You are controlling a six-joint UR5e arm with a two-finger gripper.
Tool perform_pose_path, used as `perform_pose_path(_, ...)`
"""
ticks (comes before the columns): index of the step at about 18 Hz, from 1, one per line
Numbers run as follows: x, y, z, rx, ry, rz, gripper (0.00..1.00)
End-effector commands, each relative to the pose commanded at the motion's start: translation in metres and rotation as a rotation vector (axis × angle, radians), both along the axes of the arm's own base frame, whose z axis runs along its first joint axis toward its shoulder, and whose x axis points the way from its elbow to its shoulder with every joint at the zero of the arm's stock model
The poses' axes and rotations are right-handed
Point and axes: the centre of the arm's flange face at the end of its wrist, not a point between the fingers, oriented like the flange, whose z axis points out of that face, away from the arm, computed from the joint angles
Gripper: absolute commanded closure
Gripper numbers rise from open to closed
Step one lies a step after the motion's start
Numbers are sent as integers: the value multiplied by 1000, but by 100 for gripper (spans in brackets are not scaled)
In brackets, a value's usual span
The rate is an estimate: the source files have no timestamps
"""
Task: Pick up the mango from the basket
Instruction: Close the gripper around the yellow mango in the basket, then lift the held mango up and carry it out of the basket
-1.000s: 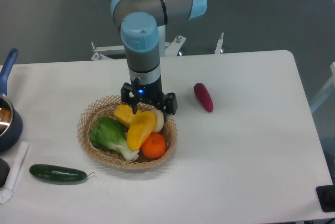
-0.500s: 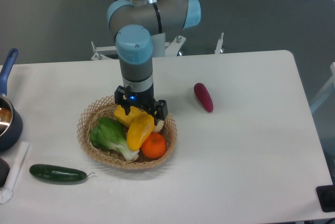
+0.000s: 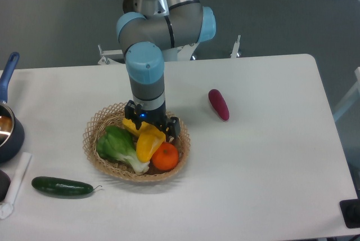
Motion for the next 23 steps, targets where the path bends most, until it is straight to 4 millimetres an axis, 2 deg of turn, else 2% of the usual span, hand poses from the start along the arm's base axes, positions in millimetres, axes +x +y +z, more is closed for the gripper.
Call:
perform_pose_path(7, 0, -1, -6, -18, 0, -18, 0)
perform_pose_path(8, 0, -2, -6, -20, 3, -17, 5)
perform_pose_path(10, -1, -1, -2, -13, 6, -16, 29)
perform_pose_path(11, 0, -1, 0, -11, 9, -17, 36)
perform_pose_path(15, -1, -1, 3, -5, 11, -14, 47)
perform_pose_path(17, -2, -2, 5, -3, 15, -11, 61)
perform_pose_path(18, -3, -2, 7, -1, 17, -8, 61)
perform_pose_path(19, -4, -3, 12, 6, 23, -7, 61)
perform_pose_path(21, -5, -7, 37, 47, 49, 4, 61)
perform_pose_path(23, -24, -13, 75, 106, 95, 58, 61)
